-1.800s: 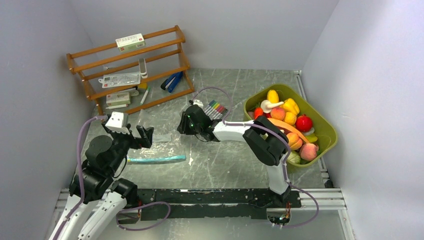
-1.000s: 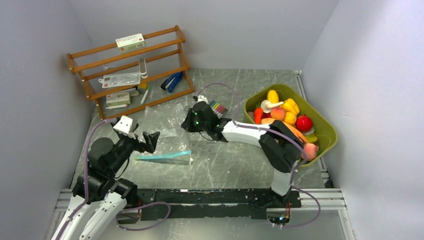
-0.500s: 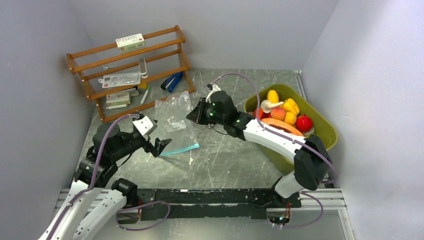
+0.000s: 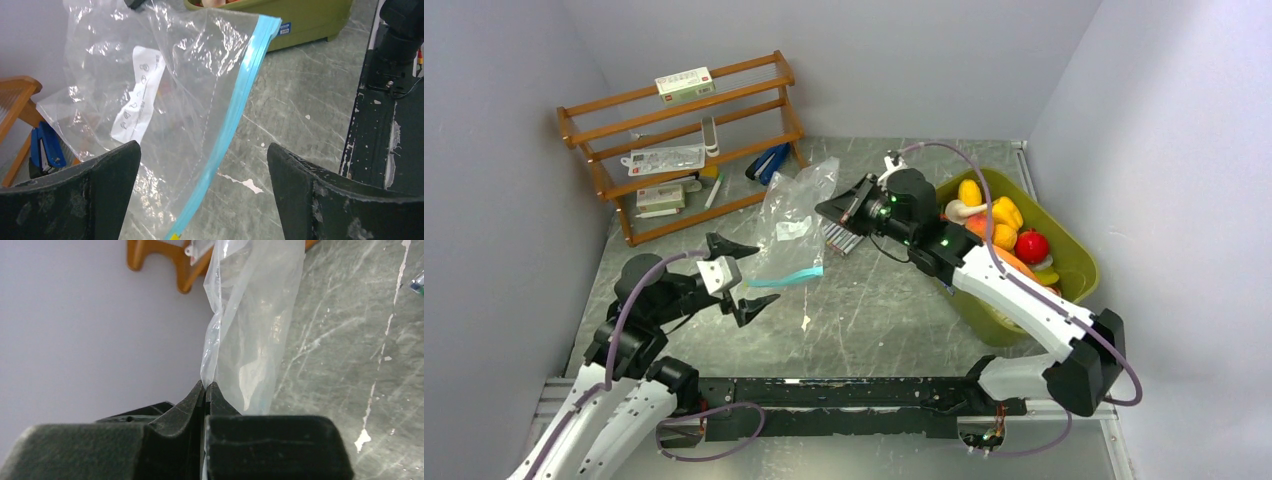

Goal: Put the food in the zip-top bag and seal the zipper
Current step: Pick up the zipper food storage bag at the center of the board.

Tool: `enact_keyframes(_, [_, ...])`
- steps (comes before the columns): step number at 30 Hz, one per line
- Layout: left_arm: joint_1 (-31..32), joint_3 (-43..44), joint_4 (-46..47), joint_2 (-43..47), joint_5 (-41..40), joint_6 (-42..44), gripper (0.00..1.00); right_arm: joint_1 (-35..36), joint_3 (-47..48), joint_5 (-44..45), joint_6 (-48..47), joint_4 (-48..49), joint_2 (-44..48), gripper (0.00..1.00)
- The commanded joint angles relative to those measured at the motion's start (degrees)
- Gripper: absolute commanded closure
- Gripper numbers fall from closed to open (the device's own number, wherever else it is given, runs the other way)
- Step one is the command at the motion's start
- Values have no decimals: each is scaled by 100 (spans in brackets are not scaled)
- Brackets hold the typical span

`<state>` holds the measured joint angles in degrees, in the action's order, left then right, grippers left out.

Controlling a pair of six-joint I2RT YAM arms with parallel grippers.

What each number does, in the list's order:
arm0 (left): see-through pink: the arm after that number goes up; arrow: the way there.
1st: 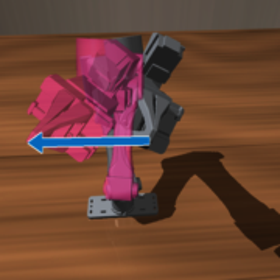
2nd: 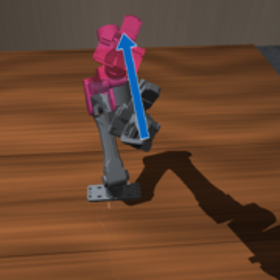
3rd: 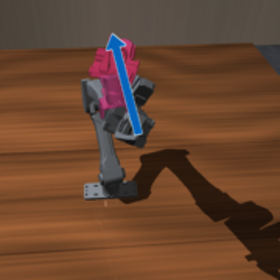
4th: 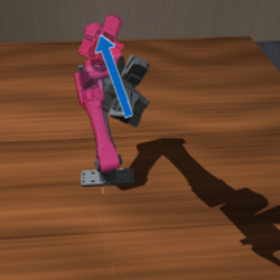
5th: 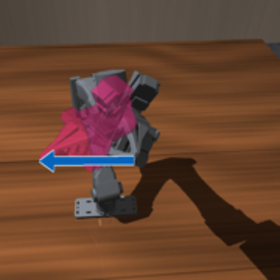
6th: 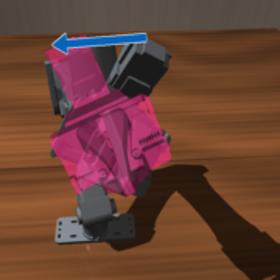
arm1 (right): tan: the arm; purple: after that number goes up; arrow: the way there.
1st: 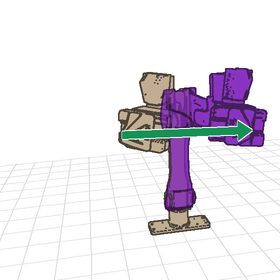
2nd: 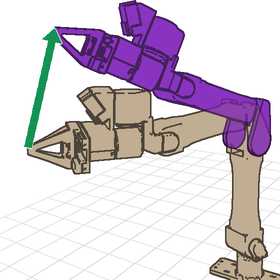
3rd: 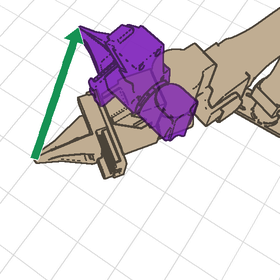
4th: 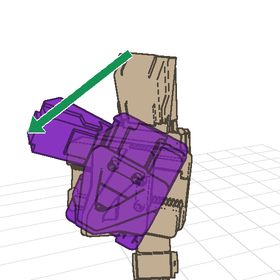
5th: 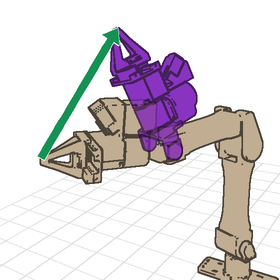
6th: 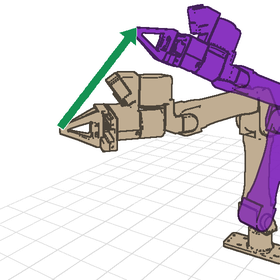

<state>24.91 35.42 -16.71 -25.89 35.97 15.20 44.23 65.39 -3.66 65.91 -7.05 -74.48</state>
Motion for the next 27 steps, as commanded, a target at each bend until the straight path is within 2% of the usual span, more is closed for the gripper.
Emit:
enact_keyframes(1, [5,-27,574,-264,385,178,5,-157,-205,155,641,373,334,100])
enact_keyframes(5, [5,-20,546,-474,267,629,8,-194,-5,154,673,172,312,100])
enact_keyframes(9, [5,-351,957,-530,-68,931,8,-224,-184,36,919,339,334,100])
enact_keyframes(16, [-2,-656,1885,-744,4,910,12,-303,-229,-169,1054,456,295,100])
enact_keyframes(22, [5,-628,2113,-965,-77,1121,20,-314,-266,-323,1103,613,289,100])
enact_keyframes(27, [5,-771,2502,-940,-247,1498,24,-315,-482,-704,1196,966,184,100])
